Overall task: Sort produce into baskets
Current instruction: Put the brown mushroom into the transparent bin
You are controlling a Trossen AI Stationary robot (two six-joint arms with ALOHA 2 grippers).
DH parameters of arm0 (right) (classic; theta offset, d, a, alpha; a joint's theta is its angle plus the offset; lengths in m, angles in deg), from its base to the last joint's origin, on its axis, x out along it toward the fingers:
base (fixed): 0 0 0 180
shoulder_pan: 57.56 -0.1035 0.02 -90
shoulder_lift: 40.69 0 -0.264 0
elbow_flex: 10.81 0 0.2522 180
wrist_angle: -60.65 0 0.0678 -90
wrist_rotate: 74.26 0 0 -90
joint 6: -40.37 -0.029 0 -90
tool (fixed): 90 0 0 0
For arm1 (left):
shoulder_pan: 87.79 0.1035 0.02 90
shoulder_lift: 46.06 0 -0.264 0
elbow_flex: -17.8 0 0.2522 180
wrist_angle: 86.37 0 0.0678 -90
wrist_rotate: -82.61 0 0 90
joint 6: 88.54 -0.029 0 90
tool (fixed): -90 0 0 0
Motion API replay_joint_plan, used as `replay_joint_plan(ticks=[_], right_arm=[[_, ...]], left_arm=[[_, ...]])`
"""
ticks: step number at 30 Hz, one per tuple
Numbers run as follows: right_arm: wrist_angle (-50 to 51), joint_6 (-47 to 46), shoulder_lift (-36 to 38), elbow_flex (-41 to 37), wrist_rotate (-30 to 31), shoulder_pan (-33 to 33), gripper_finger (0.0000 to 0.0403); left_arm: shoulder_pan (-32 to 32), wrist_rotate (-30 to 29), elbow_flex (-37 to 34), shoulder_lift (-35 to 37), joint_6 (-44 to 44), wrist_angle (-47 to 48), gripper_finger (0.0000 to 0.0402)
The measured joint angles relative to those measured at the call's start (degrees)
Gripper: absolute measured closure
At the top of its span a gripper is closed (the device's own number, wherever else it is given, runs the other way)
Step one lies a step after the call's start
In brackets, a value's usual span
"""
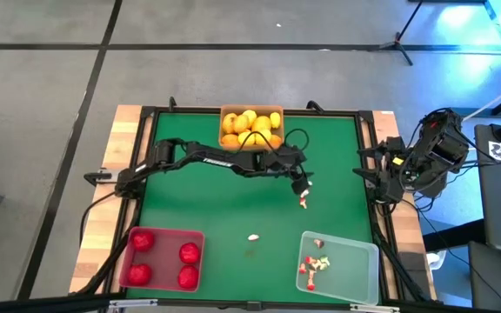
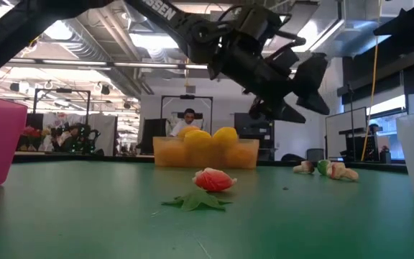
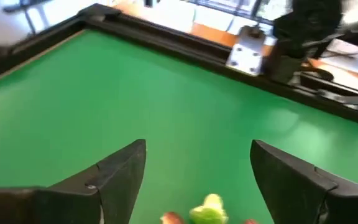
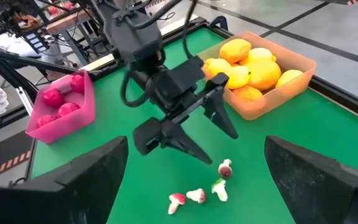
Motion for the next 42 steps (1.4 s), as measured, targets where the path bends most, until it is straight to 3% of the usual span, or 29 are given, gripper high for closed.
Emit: replay_joint_plan(ticks=[13,23,38,42], right_arm=[[0.6,0.1,0.0,0.0,-0.4,0.0,0.0029],[2.1,0.1,0.0,0.0,-0.4,0.0,0.0029],[3.5,0.0,0.0,0.0,-1.0,0.0,0.0029],[3.5,0.0,0.0,0.0,-1.0,0.0,0.0029]], left_arm=[[1.1,0.6,-0.1,-7.8,5.3,-3.1,0.0116],[0.0,-2.2,0.1,-11.7,8.9,-5.0,0.0130],[-4.3,-13.6,0.0,-12.0,5.4,-0.8,0.0217],[-4.7,-14.0,-0.1,-12.0,6.0,-0.8,0.0245]])
